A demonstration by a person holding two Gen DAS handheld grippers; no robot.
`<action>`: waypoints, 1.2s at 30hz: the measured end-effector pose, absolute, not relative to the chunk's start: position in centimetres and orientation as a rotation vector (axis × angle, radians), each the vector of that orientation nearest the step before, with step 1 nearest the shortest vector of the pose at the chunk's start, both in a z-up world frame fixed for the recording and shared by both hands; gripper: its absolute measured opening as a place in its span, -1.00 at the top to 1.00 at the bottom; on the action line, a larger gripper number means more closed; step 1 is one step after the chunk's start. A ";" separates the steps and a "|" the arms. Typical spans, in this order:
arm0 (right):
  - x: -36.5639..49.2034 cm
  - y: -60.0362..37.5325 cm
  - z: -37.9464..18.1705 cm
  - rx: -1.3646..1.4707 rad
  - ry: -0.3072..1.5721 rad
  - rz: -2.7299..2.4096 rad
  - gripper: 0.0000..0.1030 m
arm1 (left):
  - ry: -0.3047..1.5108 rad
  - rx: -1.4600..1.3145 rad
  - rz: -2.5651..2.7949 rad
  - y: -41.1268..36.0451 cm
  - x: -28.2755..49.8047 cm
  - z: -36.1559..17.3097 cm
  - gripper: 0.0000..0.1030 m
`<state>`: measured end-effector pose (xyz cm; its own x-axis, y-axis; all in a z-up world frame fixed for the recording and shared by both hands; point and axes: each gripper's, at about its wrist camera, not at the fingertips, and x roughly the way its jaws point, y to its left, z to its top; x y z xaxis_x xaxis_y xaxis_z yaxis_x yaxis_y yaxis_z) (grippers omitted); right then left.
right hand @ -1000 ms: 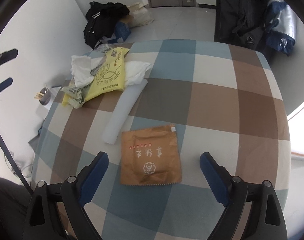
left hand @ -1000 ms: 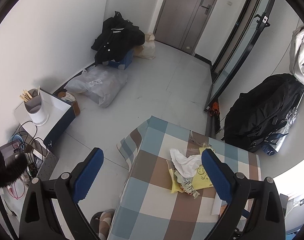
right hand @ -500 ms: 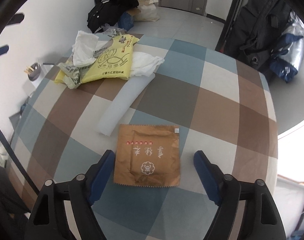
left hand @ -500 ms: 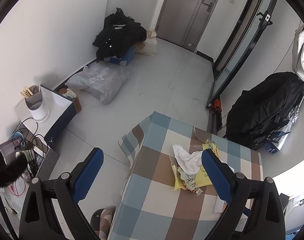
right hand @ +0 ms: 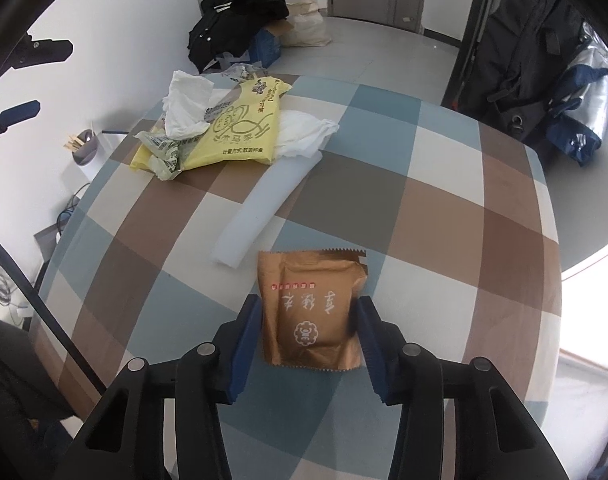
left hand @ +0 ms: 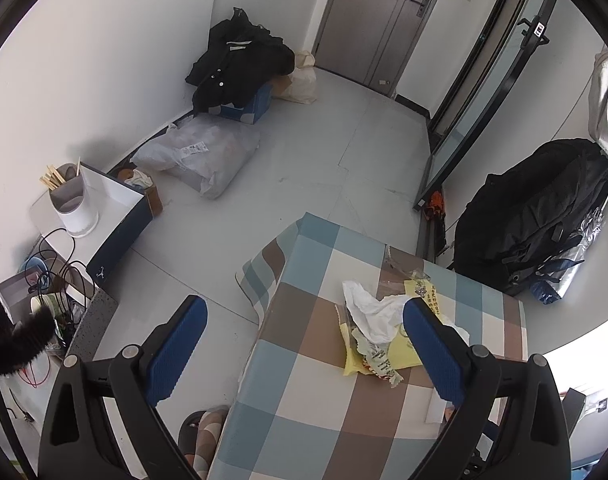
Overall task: Collect trash
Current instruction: 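Grasp the brown paper packet with the right gripper, then grasp the white tissue with the left gripper while the right holds the brown packet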
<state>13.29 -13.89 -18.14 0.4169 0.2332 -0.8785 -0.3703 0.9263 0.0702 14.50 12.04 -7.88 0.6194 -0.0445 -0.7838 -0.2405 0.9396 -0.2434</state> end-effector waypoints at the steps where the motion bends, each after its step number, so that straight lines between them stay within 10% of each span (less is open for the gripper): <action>1: 13.3 -14.1 -18.1 -0.132 1.077 0.382 0.10 | 0.900 -0.339 0.113 11.9 14.5 -7.9 -0.88; 22: 11.8 -18.5 -15.7 0.060 1.020 0.428 0.10 | 0.840 -0.227 0.049 10.3 14.4 -6.2 -0.88; 36: 11.6 -20.9 -13.8 0.162 0.972 0.432 0.10 | 1.162 -0.050 -0.218 5.9 22.2 -12.9 -0.88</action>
